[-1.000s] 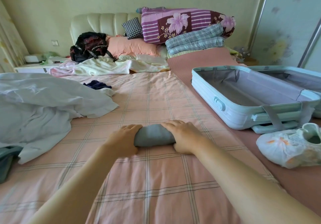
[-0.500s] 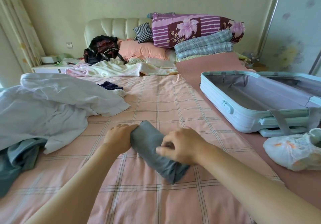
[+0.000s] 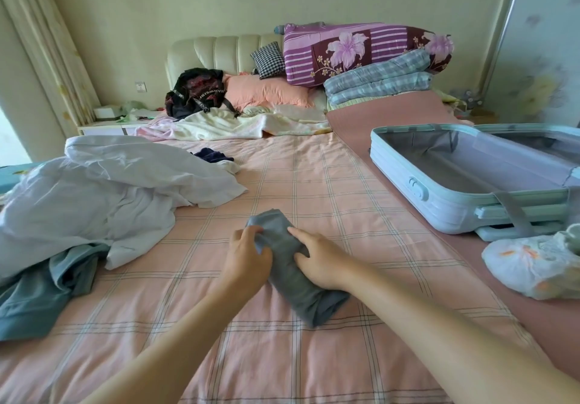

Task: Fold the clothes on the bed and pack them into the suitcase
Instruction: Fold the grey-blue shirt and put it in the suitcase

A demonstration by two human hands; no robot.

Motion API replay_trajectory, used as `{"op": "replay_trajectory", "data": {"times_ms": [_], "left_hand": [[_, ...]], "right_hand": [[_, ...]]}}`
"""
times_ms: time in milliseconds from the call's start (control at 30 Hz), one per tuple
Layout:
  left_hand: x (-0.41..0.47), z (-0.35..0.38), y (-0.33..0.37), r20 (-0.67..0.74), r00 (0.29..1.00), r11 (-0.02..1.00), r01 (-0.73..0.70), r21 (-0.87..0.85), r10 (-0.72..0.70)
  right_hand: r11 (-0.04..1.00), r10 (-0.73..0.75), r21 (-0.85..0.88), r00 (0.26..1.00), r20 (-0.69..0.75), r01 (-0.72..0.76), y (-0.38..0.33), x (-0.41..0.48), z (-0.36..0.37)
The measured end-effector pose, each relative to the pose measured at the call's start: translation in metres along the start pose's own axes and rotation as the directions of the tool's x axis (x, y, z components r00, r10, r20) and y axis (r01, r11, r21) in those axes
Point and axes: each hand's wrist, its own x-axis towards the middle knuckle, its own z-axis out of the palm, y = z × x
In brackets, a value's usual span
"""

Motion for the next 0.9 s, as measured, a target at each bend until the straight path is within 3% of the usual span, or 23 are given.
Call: {"op": "replay_trajectory", "data": {"times_ms": [167,300,433,567,633,733,800,900], "left_hand": [[0.009,0.021,0.024,-0.019,0.994,0.988,-0.107,-0.115,0.106],[0.018,0.061,0.065,0.119,0.948,0.94,-0.265,-0.213,0.294],[0.027,0.103,0.109,0.288,0.834,0.864,-0.503,0.042,0.471],[0.038,0.146,0.148,0.379,0.778,0.813,-0.573,0.104,0.5],[0.047,0.169,0.158,0.425,0.761,0.816,-0.572,0.085,0.489],[0.057,0.193,0.156,0.495,0.738,0.817,-0.57,0.091,0.459],[0.061,0.2,0.147,0.496,0.75,0.843,-0.534,0.062,0.438],[0.067,0.205,0.139,0.496,0.744,0.82,-0.563,0.106,0.447]], "right_hand": [[0.994,0.038,0.103,0.989,-0.144,-0.023,0.02,-0.008,-0.017],[0.991,0.091,0.12,0.946,-0.311,-0.056,0.057,-0.018,-0.07],[0.987,0.16,0.084,0.903,-0.399,-0.138,0.11,-0.033,-0.118],[0.954,0.182,-0.142,0.887,-0.424,-0.263,0.155,-0.044,-0.136],[0.913,0.089,-0.293,0.839,-0.536,-0.284,0.161,-0.046,-0.132],[0.903,-0.047,-0.346,0.743,-0.667,-0.253,0.156,-0.046,-0.121],[0.905,-0.052,-0.359,0.781,-0.623,-0.226,0.153,-0.046,-0.116],[0.907,-0.001,-0.383,0.906,-0.424,-0.179,0.159,-0.054,-0.111]]}}
